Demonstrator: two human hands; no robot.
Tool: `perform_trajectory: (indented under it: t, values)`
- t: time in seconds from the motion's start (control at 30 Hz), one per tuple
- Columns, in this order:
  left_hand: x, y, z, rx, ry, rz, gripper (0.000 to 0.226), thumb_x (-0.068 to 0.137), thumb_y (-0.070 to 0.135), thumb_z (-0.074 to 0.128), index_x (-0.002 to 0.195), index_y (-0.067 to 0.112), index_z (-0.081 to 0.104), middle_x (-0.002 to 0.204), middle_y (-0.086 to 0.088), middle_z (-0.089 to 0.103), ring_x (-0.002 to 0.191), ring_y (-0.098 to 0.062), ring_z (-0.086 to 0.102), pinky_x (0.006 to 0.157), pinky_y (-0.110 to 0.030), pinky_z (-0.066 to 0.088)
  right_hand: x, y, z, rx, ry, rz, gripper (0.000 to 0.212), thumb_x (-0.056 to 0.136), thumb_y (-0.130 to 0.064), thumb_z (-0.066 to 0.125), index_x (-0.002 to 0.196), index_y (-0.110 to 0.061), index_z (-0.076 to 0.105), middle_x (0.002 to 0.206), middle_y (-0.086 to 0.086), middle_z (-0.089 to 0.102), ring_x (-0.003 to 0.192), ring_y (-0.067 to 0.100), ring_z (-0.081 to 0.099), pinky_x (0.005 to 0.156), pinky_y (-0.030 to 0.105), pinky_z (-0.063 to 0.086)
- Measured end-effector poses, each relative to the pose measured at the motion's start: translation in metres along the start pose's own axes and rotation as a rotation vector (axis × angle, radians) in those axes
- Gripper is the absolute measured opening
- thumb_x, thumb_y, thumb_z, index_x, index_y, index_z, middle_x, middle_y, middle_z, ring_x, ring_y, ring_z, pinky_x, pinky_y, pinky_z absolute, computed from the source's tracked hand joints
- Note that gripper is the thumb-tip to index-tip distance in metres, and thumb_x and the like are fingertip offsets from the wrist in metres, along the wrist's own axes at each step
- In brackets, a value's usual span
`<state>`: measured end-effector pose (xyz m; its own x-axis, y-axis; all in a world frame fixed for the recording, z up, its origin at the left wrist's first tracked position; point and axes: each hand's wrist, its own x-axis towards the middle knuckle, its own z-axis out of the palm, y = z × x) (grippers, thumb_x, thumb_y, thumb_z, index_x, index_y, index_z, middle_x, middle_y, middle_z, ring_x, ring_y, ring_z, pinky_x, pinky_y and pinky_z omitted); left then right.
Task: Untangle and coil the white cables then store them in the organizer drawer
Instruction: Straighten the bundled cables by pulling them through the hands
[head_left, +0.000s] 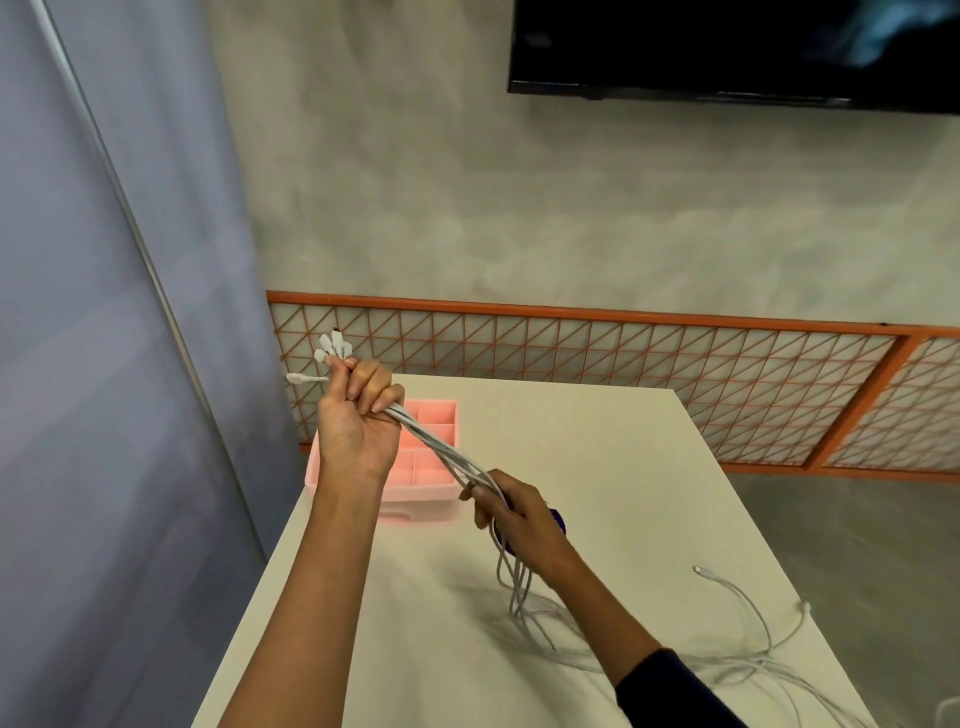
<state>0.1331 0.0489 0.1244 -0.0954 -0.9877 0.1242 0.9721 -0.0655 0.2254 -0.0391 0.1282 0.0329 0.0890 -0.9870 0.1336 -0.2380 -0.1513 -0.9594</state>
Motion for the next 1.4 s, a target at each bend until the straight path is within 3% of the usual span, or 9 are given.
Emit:
perform_trajectory:
  t: [0.33, 0.5, 0.67, 0.77, 0.93, 1.03, 1.2, 1.33, 1.4]
  values:
    - [0.011, 0.016, -0.010, -0.144, -0.286, -0.184, 0.041, 0.104, 0.028, 0.033, 0.076, 0.006, 0.055, 0.056, 0.005, 0.027, 0.044, -0.005, 0.020, 0.036, -0.019, 0.025, 0.003, -0.028, -0.017, 0.531, -0.699, 0.507, 0.054, 0.093, -0.064, 0.023, 0.058, -0.023, 0.028, 0.050, -0.008, 0.016, 0.042, 0.008, 0.010, 0.039, 0.018, 0.010]
    - [0.012, 0.009, -0.007, -0.230, -0.365, -0.244, 0.037, 0.104, 0.023, 0.035, 0.081, 0.001, 0.055, 0.059, 0.002, 0.028, 0.044, -0.009, 0.024, 0.037, -0.024, 0.028, 0.010, -0.024, -0.017, 0.692, -0.937, 0.574, 0.051, 0.085, -0.053, 0.052, 0.055, -0.020, 0.027, 0.048, -0.006, 0.022, 0.038, 0.009, 0.015, 0.037, 0.019, 0.013]
    - [0.004, 0.004, -0.003, -0.212, -0.272, -0.173, 0.039, 0.104, 0.026, 0.030, 0.078, 0.006, 0.051, 0.056, 0.005, 0.026, 0.042, -0.004, 0.019, 0.034, -0.019, 0.025, -0.004, -0.011, -0.006, 0.643, -0.681, 0.504, 0.043, 0.097, -0.045, 0.039, 0.076, -0.014, 0.060, 0.054, -0.008, 0.031, 0.042, 0.004, 0.021, 0.043, 0.019, 0.013]
    - [0.003, 0.004, 0.007, -0.065, -0.170, -0.066, 0.036, 0.103, 0.027, 0.032, 0.075, 0.012, 0.048, 0.049, 0.007, 0.032, 0.042, -0.003, 0.014, 0.032, -0.016, 0.020, -0.011, -0.012, 0.001, 0.607, -0.420, 0.385, 0.032, 0.100, -0.043, 0.033, 0.101, -0.016, 0.050, 0.053, -0.009, 0.029, 0.041, 0.002, 0.020, 0.041, 0.018, 0.011]
    - [0.007, 0.004, 0.026, 0.033, -0.054, 0.036, 0.041, 0.105, 0.028, 0.030, 0.069, 0.015, 0.045, 0.043, 0.009, 0.030, 0.032, -0.006, 0.018, 0.028, -0.016, 0.019, -0.026, -0.010, 0.018, -0.206, 0.148, -0.095, 0.049, 0.099, -0.054, 0.023, 0.108, -0.017, 0.052, 0.076, -0.015, 0.049, 0.063, 0.001, 0.044, 0.062, 0.022, 0.037]
    - [0.011, 0.004, 0.035, 0.033, -0.056, 0.043, 0.042, 0.105, 0.028, 0.030, 0.067, 0.016, 0.043, 0.042, 0.009, 0.030, 0.029, -0.005, 0.025, 0.027, -0.016, 0.020, -0.034, -0.001, 0.022, -0.375, 0.267, -0.232, 0.058, 0.089, -0.067, 0.031, 0.127, -0.024, 0.040, 0.100, -0.015, 0.047, 0.073, -0.002, 0.047, 0.067, 0.019, 0.040]
    - [0.009, 0.012, 0.041, -0.008, -0.055, 0.080, 0.040, 0.103, 0.026, 0.033, 0.066, 0.015, 0.039, 0.042, 0.008, 0.029, 0.028, -0.006, 0.025, 0.028, -0.016, 0.019, -0.038, 0.006, 0.018, -0.448, 0.352, -0.157, 0.006, 0.100, -0.034, 0.038, 0.104, -0.037, 0.036, 0.099, -0.005, 0.045, 0.070, 0.006, 0.047, 0.062, 0.033, 0.043]
    - [0.007, 0.019, 0.042, -0.055, -0.069, 0.097, 0.047, 0.103, 0.026, 0.034, 0.059, 0.013, 0.047, 0.041, 0.007, 0.029, 0.028, -0.006, 0.025, 0.028, -0.015, 0.018, -0.044, 0.016, 0.009, -0.646, 0.522, -0.034, 0.047, 0.094, -0.060, 0.017, 0.091, -0.027, 0.050, 0.077, -0.012, 0.052, 0.067, 0.010, 0.045, 0.060, 0.027, 0.036]
    - [0.006, 0.019, 0.041, -0.061, -0.068, 0.100, 0.047, 0.103, 0.026, 0.033, 0.059, 0.013, 0.046, 0.041, 0.007, 0.029, 0.028, -0.006, 0.025, 0.029, -0.015, 0.017, -0.041, 0.014, 0.003, -0.466, 0.377, 0.081, 0.036, 0.098, -0.054, 0.026, 0.077, -0.031, 0.044, 0.065, -0.009, 0.048, 0.057, 0.010, 0.043, 0.063, 0.032, 0.036]
